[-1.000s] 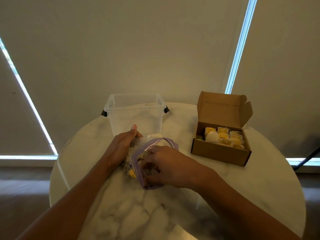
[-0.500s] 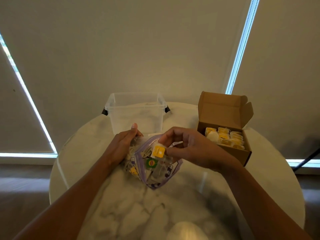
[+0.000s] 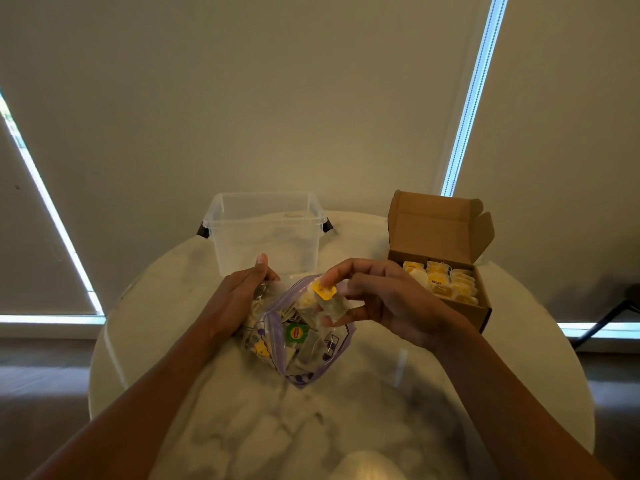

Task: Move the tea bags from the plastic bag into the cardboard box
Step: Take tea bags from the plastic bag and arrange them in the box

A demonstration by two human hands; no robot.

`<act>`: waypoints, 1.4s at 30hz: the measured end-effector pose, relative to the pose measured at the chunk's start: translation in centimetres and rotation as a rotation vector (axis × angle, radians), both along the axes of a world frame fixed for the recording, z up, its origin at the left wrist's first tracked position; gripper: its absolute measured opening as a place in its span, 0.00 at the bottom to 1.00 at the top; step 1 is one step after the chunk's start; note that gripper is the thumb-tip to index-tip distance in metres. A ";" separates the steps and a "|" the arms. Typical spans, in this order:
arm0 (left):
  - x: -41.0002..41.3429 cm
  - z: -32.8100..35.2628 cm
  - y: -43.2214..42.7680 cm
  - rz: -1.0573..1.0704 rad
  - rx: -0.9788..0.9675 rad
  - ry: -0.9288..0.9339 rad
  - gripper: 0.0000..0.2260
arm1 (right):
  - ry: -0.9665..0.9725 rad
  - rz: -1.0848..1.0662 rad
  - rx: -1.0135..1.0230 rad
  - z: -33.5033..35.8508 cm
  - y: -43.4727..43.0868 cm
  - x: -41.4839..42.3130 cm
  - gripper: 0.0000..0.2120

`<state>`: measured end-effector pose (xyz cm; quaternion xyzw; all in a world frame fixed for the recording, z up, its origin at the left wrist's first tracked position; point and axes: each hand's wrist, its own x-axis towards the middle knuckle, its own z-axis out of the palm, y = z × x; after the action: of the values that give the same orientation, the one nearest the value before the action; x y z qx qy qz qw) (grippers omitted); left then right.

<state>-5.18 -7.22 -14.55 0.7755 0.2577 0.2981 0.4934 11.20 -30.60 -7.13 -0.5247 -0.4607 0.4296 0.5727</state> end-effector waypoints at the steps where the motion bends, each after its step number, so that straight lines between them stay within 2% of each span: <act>1: 0.0 0.0 0.0 -0.006 0.005 0.003 0.35 | -0.016 -0.038 0.030 0.0 0.1 0.0 0.09; 5: 0.2 0.0 0.0 -0.015 0.010 0.017 0.34 | -0.134 -0.326 0.223 0.3 0.1 0.8 0.12; 7: 0.3 0.0 0.0 -0.019 0.021 0.016 0.34 | -0.139 -0.569 0.308 0.5 -0.3 2.0 0.15; 10: 0.6 -0.3 0.2 -0.020 0.022 -0.009 0.33 | -0.260 -0.920 0.348 0.7 -1.4 4.6 0.10; 13: 0.8 -0.4 0.4 -0.025 0.011 -0.040 0.33 | -0.371 -1.120 0.352 0.3 -2.8 7.2 0.07; 15: 0.8 -0.6 0.4 -0.041 0.018 -0.052 0.33 | -0.395 -1.180 0.381 0.0 -3.5 8.4 0.07; 19: 0.6 -0.4 0.3 -0.048 0.005 -0.066 0.33 | -0.449 -1.155 0.331 -0.4 -3.8 9.1 0.09; 24: 0.6 -0.6 0.3 -0.055 0.016 -0.064 0.33 | -0.694 -0.908 0.008 -1.6 -3.3 9.5 0.07; 27: 0.6 -0.6 0.4 -0.048 0.022 -0.059 0.32 | -0.800 -0.817 -0.075 -2.5 -2.6 9.7 0.05; 31: 0.6 -0.6 0.4 -0.059 0.011 -0.066 0.32 | -0.948 -0.824 -0.188 -2.7 -2.3 10.3 0.05; 34: 0.5 -0.8 0.5 -0.067 0.013 -0.066 0.33 | -1.086 -0.894 -0.348 -2.6 -2.7 11.0 0.04; 36: 0.5 -0.7 0.4 -0.056 0.012 -0.062 0.33 | -1.106 -0.931 -0.409 -2.6 -2.9 11.2 0.06; 38: 0.5 -0.5 0.3 -0.051 0.010 -0.057 0.33 | -1.063 -0.978 -0.319 -2.4 -2.9 11.1 0.07; 40: 0.5 -0.3 0.2 -0.047 0.017 -0.046 0.33 | -1.017 -0.988 -0.088 -1.8 -2.8 9.8 0.07; 42: 0.4 -0.1 0.0 -0.043 0.029 -0.045 0.33 | -0.898 -0.856 0.109 -0.8 -2.5 7.3 0.08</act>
<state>-4.80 -7.22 -14.70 0.7809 0.2257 0.3085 0.4941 18.52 -33.14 -7.97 -0.7623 -0.4267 -0.1247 0.4705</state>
